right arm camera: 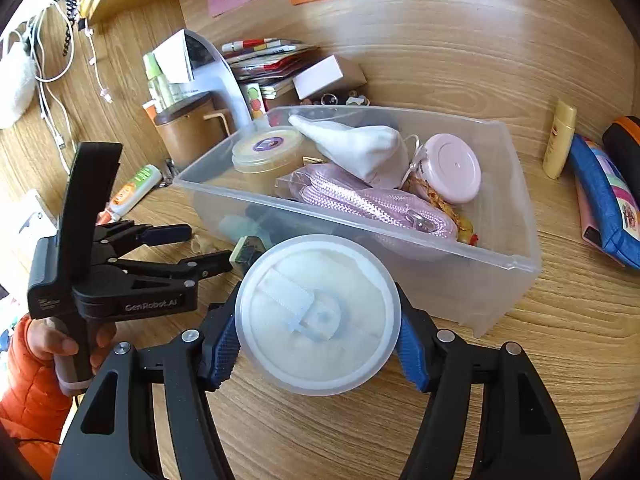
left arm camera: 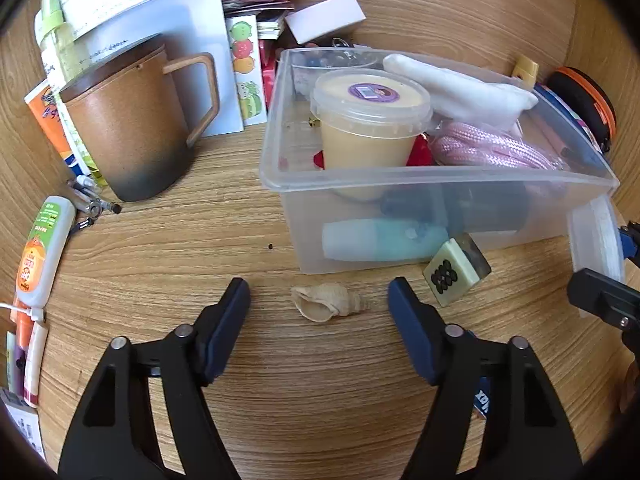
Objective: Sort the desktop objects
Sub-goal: 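Grasp the white round lidded container with the right gripper while the left gripper grasps the seashell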
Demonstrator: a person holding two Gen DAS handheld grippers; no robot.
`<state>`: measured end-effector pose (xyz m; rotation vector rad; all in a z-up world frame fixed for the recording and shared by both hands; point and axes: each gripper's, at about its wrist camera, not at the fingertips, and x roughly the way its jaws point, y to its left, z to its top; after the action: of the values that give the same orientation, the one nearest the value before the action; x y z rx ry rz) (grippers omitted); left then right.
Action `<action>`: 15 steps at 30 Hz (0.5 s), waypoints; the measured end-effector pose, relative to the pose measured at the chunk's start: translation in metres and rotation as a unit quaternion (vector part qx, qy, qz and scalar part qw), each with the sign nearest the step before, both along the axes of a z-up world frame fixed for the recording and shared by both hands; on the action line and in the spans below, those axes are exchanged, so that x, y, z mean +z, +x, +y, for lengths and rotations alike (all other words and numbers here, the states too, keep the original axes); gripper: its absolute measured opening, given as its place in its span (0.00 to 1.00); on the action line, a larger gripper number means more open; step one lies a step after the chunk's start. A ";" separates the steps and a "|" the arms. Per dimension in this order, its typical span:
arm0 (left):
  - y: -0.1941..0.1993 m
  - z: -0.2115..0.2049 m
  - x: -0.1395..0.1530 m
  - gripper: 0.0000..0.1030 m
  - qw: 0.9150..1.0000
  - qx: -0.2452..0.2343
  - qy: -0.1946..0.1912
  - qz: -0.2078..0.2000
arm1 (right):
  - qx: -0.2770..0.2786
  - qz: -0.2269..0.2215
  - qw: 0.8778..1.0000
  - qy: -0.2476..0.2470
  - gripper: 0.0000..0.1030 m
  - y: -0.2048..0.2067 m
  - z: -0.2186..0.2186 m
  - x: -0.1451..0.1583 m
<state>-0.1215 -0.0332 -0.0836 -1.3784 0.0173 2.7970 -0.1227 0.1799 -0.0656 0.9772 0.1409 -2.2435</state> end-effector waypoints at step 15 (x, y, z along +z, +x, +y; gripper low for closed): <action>0.009 0.011 0.004 0.39 1.000 -0.024 -0.013 0.009 | -0.003 0.008 1.000 -0.017 0.60 0.002 0.014 0.006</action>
<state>-0.1127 -0.0220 -0.0793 -1.3403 0.0860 2.7790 -0.1205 0.1936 -0.0591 0.9435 0.1071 -2.2530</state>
